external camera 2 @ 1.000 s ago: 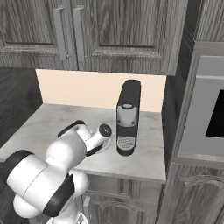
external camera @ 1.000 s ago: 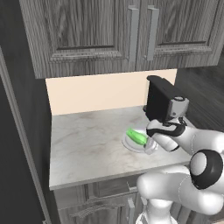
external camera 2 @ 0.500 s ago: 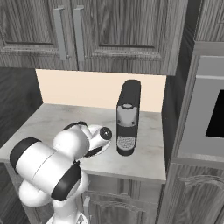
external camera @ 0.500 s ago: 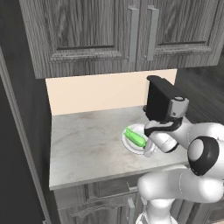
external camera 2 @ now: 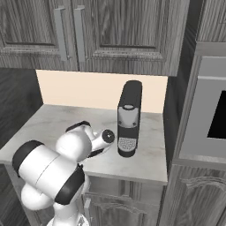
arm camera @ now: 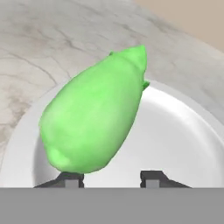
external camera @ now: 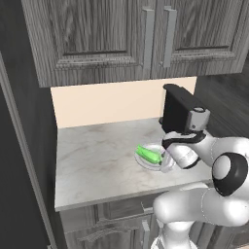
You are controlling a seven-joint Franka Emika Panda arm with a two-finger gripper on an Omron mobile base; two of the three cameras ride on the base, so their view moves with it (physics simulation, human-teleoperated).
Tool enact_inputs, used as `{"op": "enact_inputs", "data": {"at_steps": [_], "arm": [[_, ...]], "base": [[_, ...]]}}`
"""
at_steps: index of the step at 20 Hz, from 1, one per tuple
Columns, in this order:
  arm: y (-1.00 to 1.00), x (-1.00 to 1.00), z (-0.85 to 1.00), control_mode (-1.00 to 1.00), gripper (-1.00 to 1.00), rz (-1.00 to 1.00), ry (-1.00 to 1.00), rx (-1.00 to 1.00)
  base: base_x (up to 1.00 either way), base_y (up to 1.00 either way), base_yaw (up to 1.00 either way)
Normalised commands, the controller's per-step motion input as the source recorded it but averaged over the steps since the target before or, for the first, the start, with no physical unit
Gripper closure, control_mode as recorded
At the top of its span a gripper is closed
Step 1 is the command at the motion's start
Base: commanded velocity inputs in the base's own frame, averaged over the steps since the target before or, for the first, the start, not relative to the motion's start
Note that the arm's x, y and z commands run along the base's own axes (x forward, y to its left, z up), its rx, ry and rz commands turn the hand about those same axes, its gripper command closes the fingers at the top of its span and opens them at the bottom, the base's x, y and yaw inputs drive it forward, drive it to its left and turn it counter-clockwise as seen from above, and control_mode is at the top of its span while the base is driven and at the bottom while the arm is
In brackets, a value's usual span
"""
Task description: Pick corn from the fridge and place it on the plate on the counter.
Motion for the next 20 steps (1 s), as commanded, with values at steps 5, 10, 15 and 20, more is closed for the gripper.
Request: {"op": "enact_inputs", "data": {"at_steps": [5, 10, 15, 20], "arm": [[-0.1, -0.01, 0.78, -1.0, -1.0, -0.01, -0.25, 0.05], [0.0, -0.13, 0.88, -1.0, -1.0, -0.04, -0.17, 0.0], [0.0, -0.43, 1.0, -1.0, -1.0, -0.07, -0.03, -0.05], [0.0, -0.7, 1.0, -1.0, -1.0, -0.08, 0.12, -0.23]], "base": [[0.0, 0.0, 0.0], [0.0, 0.0, 0.0], [0.0, 0.0, 0.0], [0.0, 0.0, 0.0]]}}
